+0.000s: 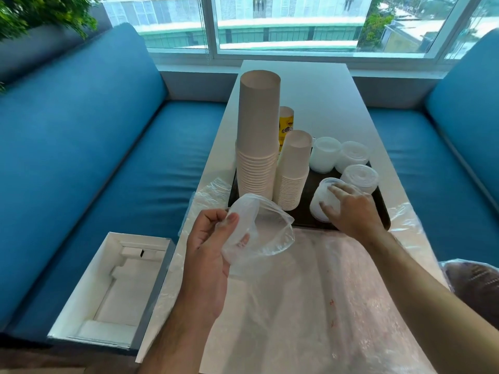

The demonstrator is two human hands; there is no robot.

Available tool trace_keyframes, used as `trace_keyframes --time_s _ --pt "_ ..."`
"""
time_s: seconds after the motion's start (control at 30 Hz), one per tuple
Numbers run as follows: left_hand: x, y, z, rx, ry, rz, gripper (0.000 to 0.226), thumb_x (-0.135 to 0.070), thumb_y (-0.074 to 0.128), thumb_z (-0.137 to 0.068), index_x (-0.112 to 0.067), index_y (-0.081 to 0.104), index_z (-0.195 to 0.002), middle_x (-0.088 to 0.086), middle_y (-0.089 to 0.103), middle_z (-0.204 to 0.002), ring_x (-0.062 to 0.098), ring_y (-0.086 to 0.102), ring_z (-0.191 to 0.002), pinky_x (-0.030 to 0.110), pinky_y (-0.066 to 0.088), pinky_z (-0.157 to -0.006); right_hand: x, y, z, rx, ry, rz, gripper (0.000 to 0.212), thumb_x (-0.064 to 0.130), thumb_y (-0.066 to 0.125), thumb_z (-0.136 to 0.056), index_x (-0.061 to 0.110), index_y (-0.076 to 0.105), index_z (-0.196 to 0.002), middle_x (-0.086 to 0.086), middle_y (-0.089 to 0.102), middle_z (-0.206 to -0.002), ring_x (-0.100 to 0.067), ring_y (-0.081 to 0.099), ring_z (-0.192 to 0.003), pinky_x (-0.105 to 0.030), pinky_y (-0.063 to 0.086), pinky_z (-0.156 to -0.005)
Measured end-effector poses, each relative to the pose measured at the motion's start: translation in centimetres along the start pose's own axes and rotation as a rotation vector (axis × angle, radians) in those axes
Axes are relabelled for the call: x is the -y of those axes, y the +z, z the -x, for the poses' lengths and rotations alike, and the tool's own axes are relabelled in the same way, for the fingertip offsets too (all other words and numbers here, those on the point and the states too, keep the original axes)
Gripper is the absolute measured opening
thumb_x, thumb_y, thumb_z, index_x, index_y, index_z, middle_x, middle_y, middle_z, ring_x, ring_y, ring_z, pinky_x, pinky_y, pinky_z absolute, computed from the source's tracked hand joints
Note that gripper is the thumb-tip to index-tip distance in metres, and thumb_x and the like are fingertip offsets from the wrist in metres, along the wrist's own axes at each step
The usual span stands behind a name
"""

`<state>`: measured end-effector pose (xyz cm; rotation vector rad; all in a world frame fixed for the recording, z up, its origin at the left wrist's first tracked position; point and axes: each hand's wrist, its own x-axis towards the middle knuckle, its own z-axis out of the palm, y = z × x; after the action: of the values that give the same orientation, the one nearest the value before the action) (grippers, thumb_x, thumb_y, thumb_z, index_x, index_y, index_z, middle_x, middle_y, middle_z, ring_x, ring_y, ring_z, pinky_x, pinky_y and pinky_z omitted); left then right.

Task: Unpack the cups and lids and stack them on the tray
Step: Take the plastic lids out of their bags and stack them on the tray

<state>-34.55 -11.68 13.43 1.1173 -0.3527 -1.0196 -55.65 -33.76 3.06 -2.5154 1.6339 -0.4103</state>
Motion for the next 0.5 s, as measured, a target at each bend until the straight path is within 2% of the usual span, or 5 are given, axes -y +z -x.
trace_keyframes --time_s 0.07,0.23,0.4,0.5 --pt "0.0 -0.1 0.0 -0.003 0.0 0.002 0.013 -0.021 0.068 -0.076 -0.016 0.063 -0.087 -0.005 0.071 -0.087 0.009 0.072 -0.087 0.053 0.053 -0.1 -0.1 0.1 0.1 0.01 0.0 0.021 0.053 0.035 0.072 -0.087 0.012 0.064 -0.133 -0.005 0.059 -0.142 -0.029 0.053 -0.132 -0.05 0.039 -0.108" --pt "0.0 0.2 -0.1 0.001 0.005 0.004 0.012 -0.022 0.069 -0.076 -0.017 0.063 -0.085 -0.006 0.07 -0.085 0.009 0.071 -0.086 0.053 0.053 -0.1 0.1 0.7 0.5 -0.07 -0.031 -0.013 0.04 0.025 0.075 -0.085 0.012 0.072 -0.123 -0.003 0.068 -0.13 -0.028 0.059 -0.124 -0.047 0.039 -0.104" --pt "0.1 0.3 -0.2 0.001 0.003 -0.022 0.006 -0.023 0.07 -0.075 -0.022 0.066 -0.079 -0.005 0.07 -0.086 0.01 0.071 -0.087 0.052 0.053 -0.099 0.6 0.2 0.9 -0.06 -0.031 -0.02 0.043 0.027 0.073 -0.088 0.013 0.068 -0.128 -0.005 0.064 -0.136 -0.029 0.056 -0.128 -0.048 0.037 -0.106" --pt "0.2 0.4 -0.1 0.005 0.004 -0.023 0.005 -0.023 0.07 -0.074 -0.023 0.067 -0.077 -0.004 0.069 -0.083 0.01 0.07 -0.087 0.051 0.053 -0.1 2.8 -1.8 1.6 -0.175 -0.081 -0.194 0.036 0.021 0.073 -0.09 0.016 0.068 -0.125 -0.004 0.065 -0.132 -0.026 0.058 -0.124 -0.043 0.041 -0.105"
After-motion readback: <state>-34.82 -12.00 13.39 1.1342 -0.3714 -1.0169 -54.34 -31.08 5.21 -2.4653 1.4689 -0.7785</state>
